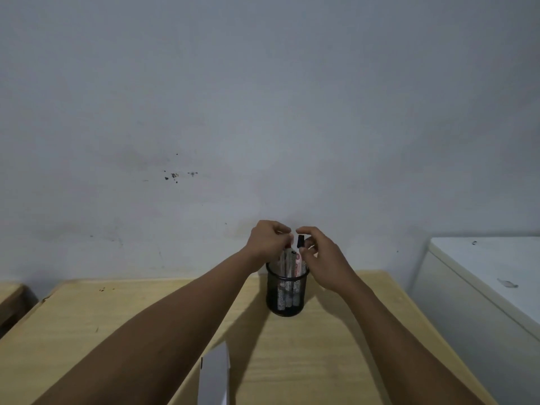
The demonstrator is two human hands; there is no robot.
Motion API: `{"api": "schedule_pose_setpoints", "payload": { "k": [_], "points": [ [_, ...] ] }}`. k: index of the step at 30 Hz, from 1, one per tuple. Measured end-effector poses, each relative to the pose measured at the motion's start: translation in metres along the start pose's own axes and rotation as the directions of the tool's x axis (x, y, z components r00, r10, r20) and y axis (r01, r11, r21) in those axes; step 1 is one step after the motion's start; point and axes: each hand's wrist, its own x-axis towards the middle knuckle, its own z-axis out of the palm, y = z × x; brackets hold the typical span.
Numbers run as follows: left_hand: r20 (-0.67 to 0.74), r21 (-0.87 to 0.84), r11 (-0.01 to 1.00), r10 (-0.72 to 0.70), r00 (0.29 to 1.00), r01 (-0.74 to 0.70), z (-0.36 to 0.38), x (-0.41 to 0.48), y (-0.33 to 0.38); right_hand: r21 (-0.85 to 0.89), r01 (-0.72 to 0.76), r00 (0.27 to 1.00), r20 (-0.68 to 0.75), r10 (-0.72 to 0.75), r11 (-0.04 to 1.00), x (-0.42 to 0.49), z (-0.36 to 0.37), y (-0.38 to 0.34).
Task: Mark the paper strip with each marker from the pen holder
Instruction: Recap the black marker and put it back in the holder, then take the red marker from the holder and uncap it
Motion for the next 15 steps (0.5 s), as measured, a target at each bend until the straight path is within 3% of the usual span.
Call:
{"api": "schedule_pose_setpoints", "payload": {
  "k": [5, 11, 15],
  "points": [
    [-0.035, -0.092, 0.995, 0.025, 0.999, -0.028, 0.003, 0.001, 0.001, -0.011, -0.038, 0.999, -0.016, 0.038, 0.999, 0.002, 0.004, 0.006],
    [-0.175, -0.105, 0.97, 0.198, 0.965, -0.218, -0.021, -0.016, 0.039, 0.042, -0.031, 0.975, -0.22, 0.039, 0.999, -0.007, -0.009, -0.021],
    [-0.285, -0.199, 0.936, 0.227, 0.931, -0.289, -0.055, -0.04, 0.077, 0.119, -0.001, 0.99, -0.139, 0.018, 0.993, -0.014, -0.018, -0.059]
  ]
}}
